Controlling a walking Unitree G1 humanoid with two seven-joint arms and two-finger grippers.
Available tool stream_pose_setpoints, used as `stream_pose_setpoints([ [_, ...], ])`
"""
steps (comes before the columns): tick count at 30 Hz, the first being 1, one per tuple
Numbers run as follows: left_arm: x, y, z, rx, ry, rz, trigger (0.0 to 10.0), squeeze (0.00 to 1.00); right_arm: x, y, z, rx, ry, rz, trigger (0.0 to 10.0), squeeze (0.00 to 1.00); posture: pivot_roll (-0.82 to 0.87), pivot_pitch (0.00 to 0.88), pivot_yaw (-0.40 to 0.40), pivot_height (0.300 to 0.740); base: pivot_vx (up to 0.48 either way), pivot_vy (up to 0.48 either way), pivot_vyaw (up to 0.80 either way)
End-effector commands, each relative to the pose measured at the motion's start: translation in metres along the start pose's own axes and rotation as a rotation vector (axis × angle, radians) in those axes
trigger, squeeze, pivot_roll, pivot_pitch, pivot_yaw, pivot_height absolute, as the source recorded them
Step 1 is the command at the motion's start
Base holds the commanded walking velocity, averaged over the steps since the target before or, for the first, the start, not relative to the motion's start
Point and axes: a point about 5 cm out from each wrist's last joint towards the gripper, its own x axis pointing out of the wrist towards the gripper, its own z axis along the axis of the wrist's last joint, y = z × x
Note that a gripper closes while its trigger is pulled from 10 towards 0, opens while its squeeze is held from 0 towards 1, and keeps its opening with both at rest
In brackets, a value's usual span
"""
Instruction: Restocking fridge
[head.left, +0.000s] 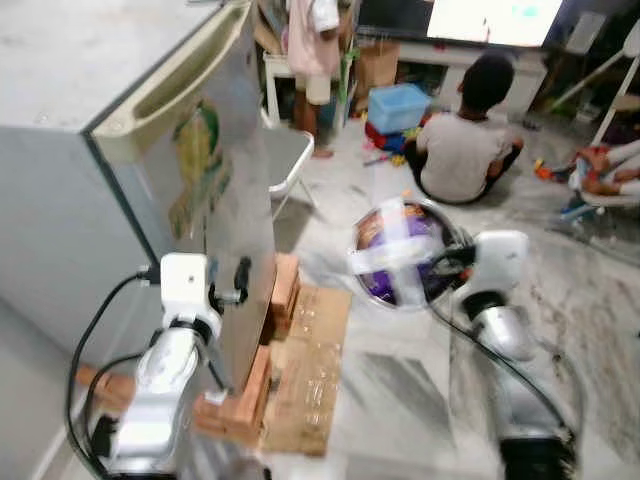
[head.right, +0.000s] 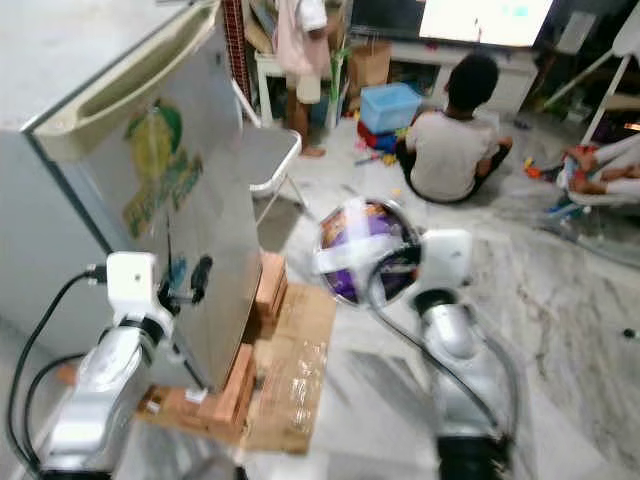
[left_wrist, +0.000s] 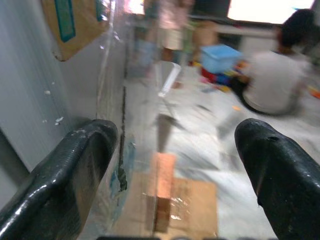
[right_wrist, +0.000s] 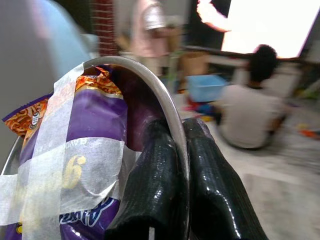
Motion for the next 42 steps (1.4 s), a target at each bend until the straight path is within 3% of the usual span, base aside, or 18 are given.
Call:
stream_pose_setpoints([
  [1, -0.006, 0.005, 0.002, 0.023, -0.006, -0.005, 10.0, 0.00, 0.002, -0.006, 0.009, -0.027, -0.021, -0.011, 10.0, 0.00, 0.02, 0.000, -0.016, 0.740, 0.000, 0.000, 0.00],
  [6, -0.020, 0.010, -0.008, -0.013, 0.031, -0.037, 10.0, 0.00, 0.000, -0.010, 0.005, -0.024, -0.001, -0.011, 10.0, 0.00, 0.02, 0.000, -0.017, 0.740, 0.000, 0.000, 0.00],
  [9, -0.029, 0.015, -0.013, 0.007, 0.054, -0.059, 10.0, 0.00, -0.001, -0.009, 0.003, -0.021, 0.013, -0.007, 10.0, 0.00, 0.02, 0.000, -0.020, 0.740, 0.000, 0.000, 0.00],
  [12, -0.035, 0.032, -0.022, 0.037, 0.081, 0.020, 10.0, 0.00, -0.001, -0.008, 0.002, -0.064, 0.017, -0.015, 10.0, 0.00, 0.03, 0.000, -0.025, 0.740, 0.000, 0.000, 0.00],
  [13, -0.034, 0.041, -0.024, 0.028, 0.087, 0.093, 10.0, 0.00, 0.000, -0.006, 0.001, -0.058, 0.014, 0.005, 10.0, 0.00, 0.03, 0.000, -0.026, 0.740, 0.000, 0.000, 0.00],
  [14, -0.034, 0.041, -0.024, 0.028, 0.087, 0.093, 10.0, 0.00, 0.000, -0.006, 0.001, -0.058, 0.014, 0.005, 10.0, 0.00, 0.03, 0.000, -0.026, 0.740, 0.000, 0.000, 0.00],
  [15, -0.034, 0.050, -0.026, 0.006, 0.092, 0.174, 10.0, 0.00, 0.000, -0.004, 0.002, -0.028, 0.006, 0.034, 10.0, 0.00, 0.03, 0.000, -0.029, 0.740, 0.000, 0.000, 0.00],
  [17, -0.031, 0.054, -0.027, -0.039, 0.100, 0.210, 10.0, 0.00, 0.001, -0.002, 0.003, -0.020, -0.002, 0.049, 10.0, 0.00, 0.03, 0.000, -0.029, 0.740, 0.000, 0.000, 0.00],
  [20, -0.025, 0.052, -0.024, -0.045, 0.088, 0.193, 10.0, 0.00, 0.000, 0.000, 0.004, -0.049, -0.005, 0.072, 10.0, 0.00, 0.03, 0.000, -0.032, 0.740, 0.000, 0.000, 0.00],
  [29, 0.012, 0.042, -0.005, -0.065, 0.016, 0.107, 10.0, 0.00, -0.017, 0.000, -0.001, 0.019, 0.018, 0.103, 10.0, 0.00, 0.00, 0.000, -0.022, 0.740, 0.000, 0.000, 0.00],
  [37, 0.019, 0.036, 0.000, -0.033, 0.003, 0.018, 10.0, 0.00, -0.018, -0.001, 0.000, 0.021, 0.022, 0.091, 10.0, 0.00, 0.00, 0.000, -0.016, 0.740, 0.000, 0.000, 0.00],
  [42, 0.015, 0.019, 0.001, 0.000, -0.006, -0.082, 10.0, 0.00, -0.018, -0.002, -0.002, 0.018, 0.028, 0.091, 10.0, 0.00, 0.01, 0.000, -0.022, 0.740, 0.000, 0.000, 0.00],
])
